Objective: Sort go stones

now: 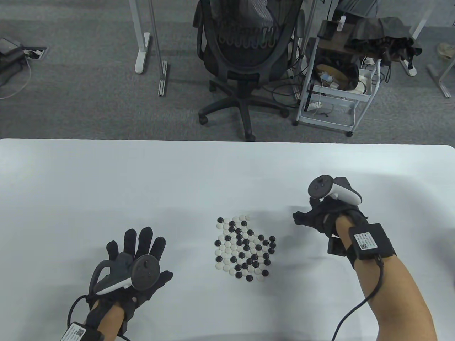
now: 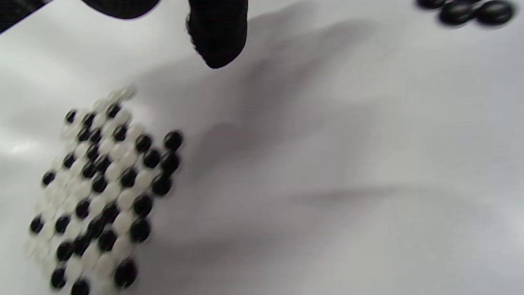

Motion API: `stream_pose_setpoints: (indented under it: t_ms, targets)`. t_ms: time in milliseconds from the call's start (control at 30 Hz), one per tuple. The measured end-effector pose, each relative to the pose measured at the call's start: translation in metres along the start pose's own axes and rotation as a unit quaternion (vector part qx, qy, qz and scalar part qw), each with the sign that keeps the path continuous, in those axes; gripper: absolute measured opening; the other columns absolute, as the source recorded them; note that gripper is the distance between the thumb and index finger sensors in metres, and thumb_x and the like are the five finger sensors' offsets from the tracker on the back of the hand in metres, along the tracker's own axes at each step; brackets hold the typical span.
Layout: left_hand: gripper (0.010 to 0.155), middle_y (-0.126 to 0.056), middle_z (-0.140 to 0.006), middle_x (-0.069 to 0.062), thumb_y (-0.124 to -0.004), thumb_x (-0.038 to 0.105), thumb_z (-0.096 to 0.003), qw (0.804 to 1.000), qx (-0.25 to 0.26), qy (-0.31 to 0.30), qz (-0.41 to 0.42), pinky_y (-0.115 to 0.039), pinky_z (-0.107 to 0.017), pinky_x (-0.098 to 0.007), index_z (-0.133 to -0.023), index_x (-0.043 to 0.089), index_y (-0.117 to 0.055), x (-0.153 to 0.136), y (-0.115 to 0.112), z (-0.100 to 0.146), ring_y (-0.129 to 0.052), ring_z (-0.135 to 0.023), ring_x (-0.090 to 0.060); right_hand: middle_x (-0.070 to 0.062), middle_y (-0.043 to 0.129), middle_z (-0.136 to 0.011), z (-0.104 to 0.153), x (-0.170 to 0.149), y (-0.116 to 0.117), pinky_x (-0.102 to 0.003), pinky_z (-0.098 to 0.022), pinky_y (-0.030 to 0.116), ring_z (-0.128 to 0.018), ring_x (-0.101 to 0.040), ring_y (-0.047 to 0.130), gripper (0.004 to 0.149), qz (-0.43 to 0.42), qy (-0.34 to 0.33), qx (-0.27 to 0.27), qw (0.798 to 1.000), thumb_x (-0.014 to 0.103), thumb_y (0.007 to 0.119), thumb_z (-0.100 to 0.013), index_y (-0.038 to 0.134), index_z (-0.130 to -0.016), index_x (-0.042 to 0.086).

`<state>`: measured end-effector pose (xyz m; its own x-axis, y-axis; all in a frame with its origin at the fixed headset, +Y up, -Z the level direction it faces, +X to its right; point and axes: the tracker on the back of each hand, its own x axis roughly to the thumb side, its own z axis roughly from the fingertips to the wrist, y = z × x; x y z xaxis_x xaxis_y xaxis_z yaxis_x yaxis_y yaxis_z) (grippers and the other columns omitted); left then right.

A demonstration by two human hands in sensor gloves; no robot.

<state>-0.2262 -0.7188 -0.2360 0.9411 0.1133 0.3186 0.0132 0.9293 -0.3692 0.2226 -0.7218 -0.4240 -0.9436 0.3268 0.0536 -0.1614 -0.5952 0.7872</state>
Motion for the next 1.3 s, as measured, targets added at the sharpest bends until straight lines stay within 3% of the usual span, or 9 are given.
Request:
stream_pose_setpoints:
  t_ms: [200,400,533,933,1300]
  targets:
    - [0.081,0.013,-0.116,-0.032,-0.043,0.057,-0.0621,1.000,0.000,-0.001,0.001,-0.001,-0.056,-0.086,-0.119,0.011,-0.007,0.000,-0.001,-0.001,0.012,-0.096,-0.062,-0.024,0.000,-0.111,-0.013,0.040,0.032,-0.084,-0.056,0.007,-0.090,-0.056,-0.011,0.066,0.065,-0.051,0.028,0.996,0.055,0.052,-0.052,0.061,-0.109,0.023]
    - [0.081,0.013,-0.116,-0.032,-0.043,0.057,-0.0621,1.000,0.000,-0.001,0.000,-0.001,-0.056,-0.086,-0.119,0.011,-0.007,0.001,0.000,-0.001,0.012,-0.095,-0.062,-0.025,-0.001,-0.110,-0.024,0.041,0.042,-0.084,-0.056,0.007,-0.090,-0.056,-0.010,0.066,0.069,-0.046,0.035,0.996,0.055,0.051,-0.052,0.058,-0.110,0.024]
    - [0.081,0.013,-0.116,-0.032,-0.043,0.057,-0.0622,1.000,0.008,-0.002,0.002,-0.001,-0.055,-0.086,-0.119,0.011,-0.007,0.000,0.001,0.001,0.012,-0.096,-0.062,-0.024,0.000,-0.110,-0.025,0.027,0.037,-0.084,-0.056,0.007,-0.090,-0.056,-0.010,0.064,0.066,-0.025,0.024,0.997,0.055,0.052,-0.052,0.059,-0.109,0.025]
    - [0.081,0.013,-0.116,-0.032,-0.043,0.057,-0.0621,1.000,0.003,-0.001,0.002,-0.001,-0.055,-0.086,-0.119,0.011,-0.007,0.000,0.001,0.001,0.013,-0.095,-0.062,-0.024,0.001,-0.111,-0.010,-0.057,0.000,-0.084,-0.056,0.006,-0.090,-0.055,-0.011,0.065,-0.012,0.110,-0.022,0.994,0.054,0.052,-0.052,0.062,-0.108,0.024]
    - [0.081,0.013,-0.116,-0.032,-0.042,0.057,-0.0620,1.000,0.001,-0.001,0.002,-0.001,-0.055,-0.086,-0.119,0.011,-0.007,0.000,0.001,0.000,0.012,-0.096,-0.062,-0.024,0.002,-0.111,0.002,-0.096,-0.008,-0.084,-0.055,0.006,-0.091,-0.056,-0.010,0.065,-0.044,0.161,-0.055,0.984,0.054,0.051,-0.052,0.063,-0.108,0.023]
